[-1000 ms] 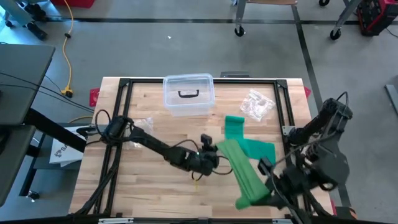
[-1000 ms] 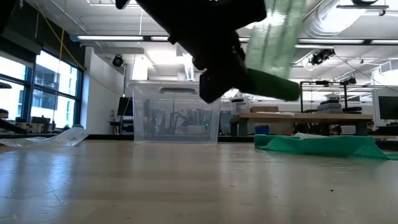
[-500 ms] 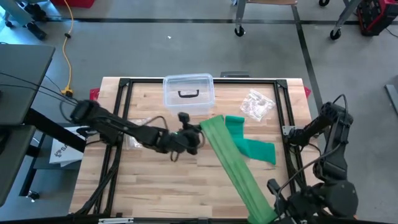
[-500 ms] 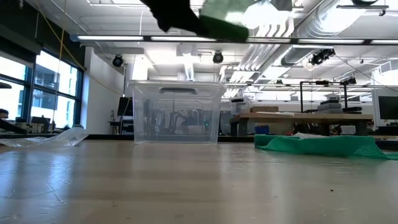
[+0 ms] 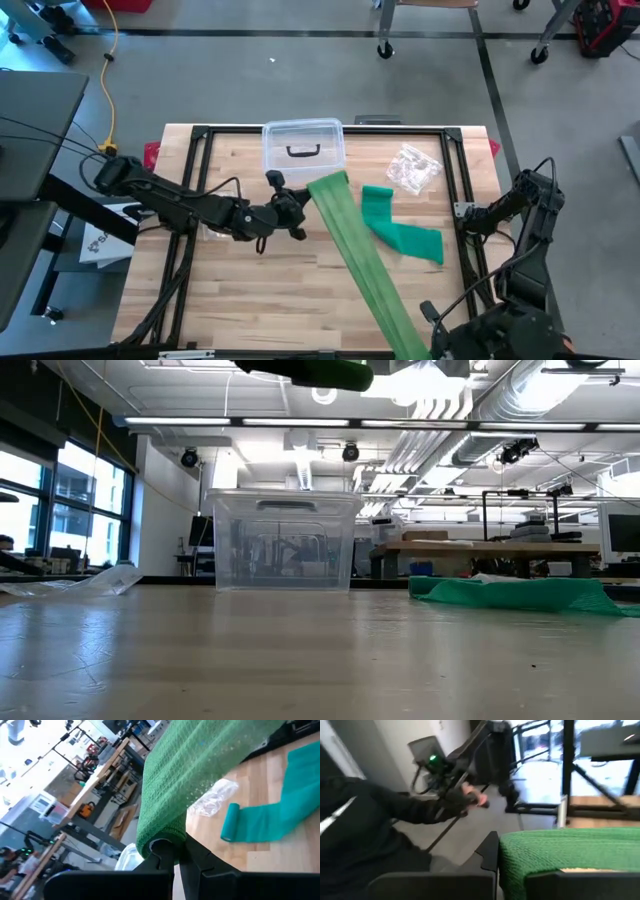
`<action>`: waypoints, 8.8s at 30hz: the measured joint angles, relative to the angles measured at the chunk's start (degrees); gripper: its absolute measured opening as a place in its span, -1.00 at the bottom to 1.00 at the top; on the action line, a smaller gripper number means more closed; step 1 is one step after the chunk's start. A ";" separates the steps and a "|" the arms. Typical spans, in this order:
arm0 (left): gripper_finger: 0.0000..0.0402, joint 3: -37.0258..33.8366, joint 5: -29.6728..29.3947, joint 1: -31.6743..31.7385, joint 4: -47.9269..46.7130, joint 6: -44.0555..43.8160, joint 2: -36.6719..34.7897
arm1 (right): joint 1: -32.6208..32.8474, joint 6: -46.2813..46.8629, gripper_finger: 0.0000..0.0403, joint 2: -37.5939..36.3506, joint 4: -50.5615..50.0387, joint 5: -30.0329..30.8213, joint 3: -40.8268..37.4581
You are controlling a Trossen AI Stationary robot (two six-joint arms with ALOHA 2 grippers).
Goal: Roll bandage
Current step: Roll the green bandage
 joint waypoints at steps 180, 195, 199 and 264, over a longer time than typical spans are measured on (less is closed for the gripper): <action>-1.00 19.76 31.63 -31.18 22.74 -6.14 16.89 | -68.61 3.47 -1.00 -33.15 15.79 -38.61 -50.57; -1.00 19.93 33.66 -26.74 3.60 -33.04 17.89 | -72.32 -4.93 -1.00 -33.08 -7.49 -39.03 -10.61; -1.00 19.92 33.47 -24.89 2.83 -34.64 20.05 | -68.71 -4.66 -1.00 -32.40 -7.77 -39.25 -5.05; -1.00 19.71 -18.60 -26.53 -7.11 -16.09 9.64 | -38.70 -3.03 -1.00 -3.84 23.54 -4.13 -46.11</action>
